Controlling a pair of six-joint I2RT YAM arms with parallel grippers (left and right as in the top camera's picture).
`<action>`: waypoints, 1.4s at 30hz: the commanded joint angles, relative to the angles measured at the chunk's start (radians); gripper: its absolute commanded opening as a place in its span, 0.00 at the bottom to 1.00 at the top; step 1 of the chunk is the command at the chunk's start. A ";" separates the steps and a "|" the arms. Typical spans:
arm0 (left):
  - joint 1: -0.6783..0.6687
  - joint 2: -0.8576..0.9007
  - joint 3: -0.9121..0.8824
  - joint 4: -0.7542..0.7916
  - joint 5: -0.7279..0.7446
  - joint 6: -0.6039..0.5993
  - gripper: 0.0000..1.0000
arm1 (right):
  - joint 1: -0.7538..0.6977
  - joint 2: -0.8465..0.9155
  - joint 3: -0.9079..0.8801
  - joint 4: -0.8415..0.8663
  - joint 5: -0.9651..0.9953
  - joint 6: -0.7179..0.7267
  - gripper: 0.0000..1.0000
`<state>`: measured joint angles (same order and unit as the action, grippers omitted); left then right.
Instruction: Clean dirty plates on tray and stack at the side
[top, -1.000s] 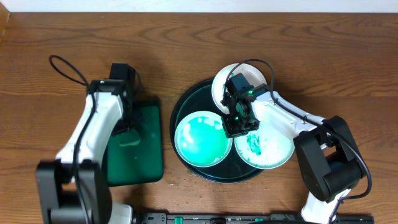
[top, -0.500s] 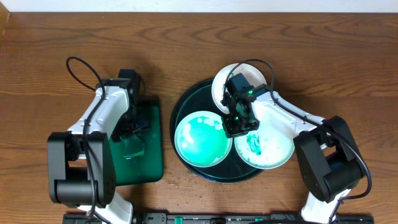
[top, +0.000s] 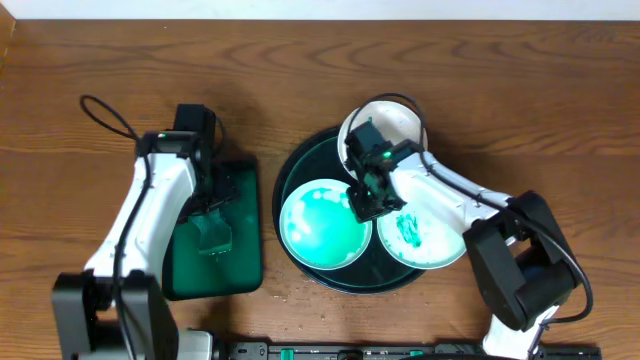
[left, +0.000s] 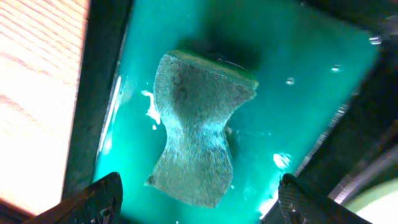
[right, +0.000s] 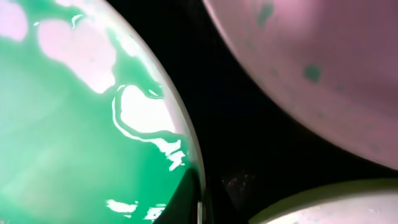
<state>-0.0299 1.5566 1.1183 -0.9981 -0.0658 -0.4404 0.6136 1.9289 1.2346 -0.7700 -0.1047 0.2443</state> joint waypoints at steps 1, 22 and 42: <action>0.000 -0.055 -0.002 -0.013 0.006 0.006 0.80 | 0.077 -0.011 0.041 -0.002 0.071 -0.017 0.01; 0.000 -0.086 -0.002 -0.018 0.006 0.005 0.81 | 0.166 -0.207 0.081 -0.071 0.406 -0.039 0.01; 0.000 -0.086 -0.002 -0.013 0.006 0.005 0.81 | 0.254 -0.334 0.081 -0.047 0.885 -0.373 0.01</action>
<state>-0.0299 1.4796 1.1183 -1.0100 -0.0582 -0.4404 0.8261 1.6199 1.2953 -0.8253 0.6258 -0.0139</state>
